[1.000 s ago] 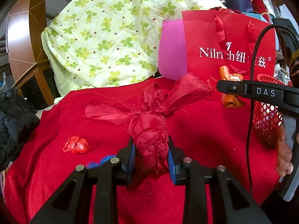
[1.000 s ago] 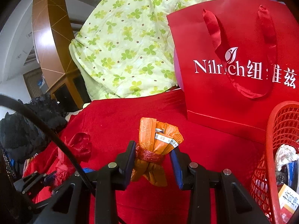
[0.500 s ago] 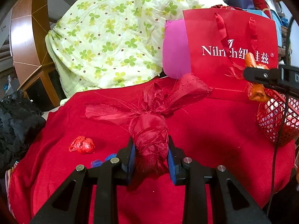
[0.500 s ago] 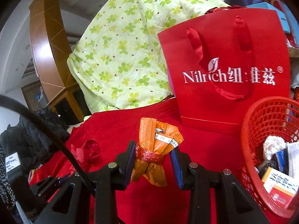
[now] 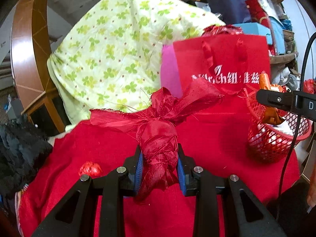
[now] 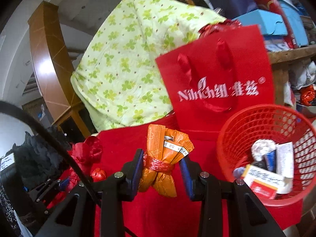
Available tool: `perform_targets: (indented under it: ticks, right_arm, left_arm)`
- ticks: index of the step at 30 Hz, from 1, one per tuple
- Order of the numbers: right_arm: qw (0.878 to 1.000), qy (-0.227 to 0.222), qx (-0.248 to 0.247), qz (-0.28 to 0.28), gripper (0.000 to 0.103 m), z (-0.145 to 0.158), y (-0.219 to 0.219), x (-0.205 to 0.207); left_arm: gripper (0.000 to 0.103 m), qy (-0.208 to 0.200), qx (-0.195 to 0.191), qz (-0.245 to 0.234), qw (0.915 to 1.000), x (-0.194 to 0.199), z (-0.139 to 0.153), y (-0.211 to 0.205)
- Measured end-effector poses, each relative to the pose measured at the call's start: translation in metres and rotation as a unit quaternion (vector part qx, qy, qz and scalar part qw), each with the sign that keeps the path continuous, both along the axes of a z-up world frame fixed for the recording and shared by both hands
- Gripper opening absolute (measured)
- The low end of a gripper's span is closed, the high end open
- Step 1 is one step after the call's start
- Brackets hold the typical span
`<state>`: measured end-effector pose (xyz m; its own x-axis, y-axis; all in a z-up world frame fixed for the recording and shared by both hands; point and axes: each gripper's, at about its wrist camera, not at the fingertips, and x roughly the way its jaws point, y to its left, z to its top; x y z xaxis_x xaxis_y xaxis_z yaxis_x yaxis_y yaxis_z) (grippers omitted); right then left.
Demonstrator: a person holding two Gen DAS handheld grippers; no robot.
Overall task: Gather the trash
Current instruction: 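Lower both held items over the red mesh basket and open both tools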
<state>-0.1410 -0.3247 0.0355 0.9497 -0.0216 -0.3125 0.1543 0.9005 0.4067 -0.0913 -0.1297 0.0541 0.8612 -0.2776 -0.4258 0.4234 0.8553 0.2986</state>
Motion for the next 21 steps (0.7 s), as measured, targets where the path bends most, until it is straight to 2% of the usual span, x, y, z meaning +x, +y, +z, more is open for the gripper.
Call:
perform_targets:
  ticks: [14, 21]
  right_arm:
    - [0.997, -0.055, -0.008, -0.054, 0.039, 0.041, -0.033, -0.071]
    - [0.995, -0.073, -0.007, -0.067, 0.039, 0.051, -0.048, -0.091]
  left_arm:
    - [0.032, -0.046, -0.004, -0.049, 0.9977, -0.046, 0.043, -0.034]
    - [0.032, -0.049, -0.002, -0.072, 0.9962, -0.062, 0.051, -0.051]
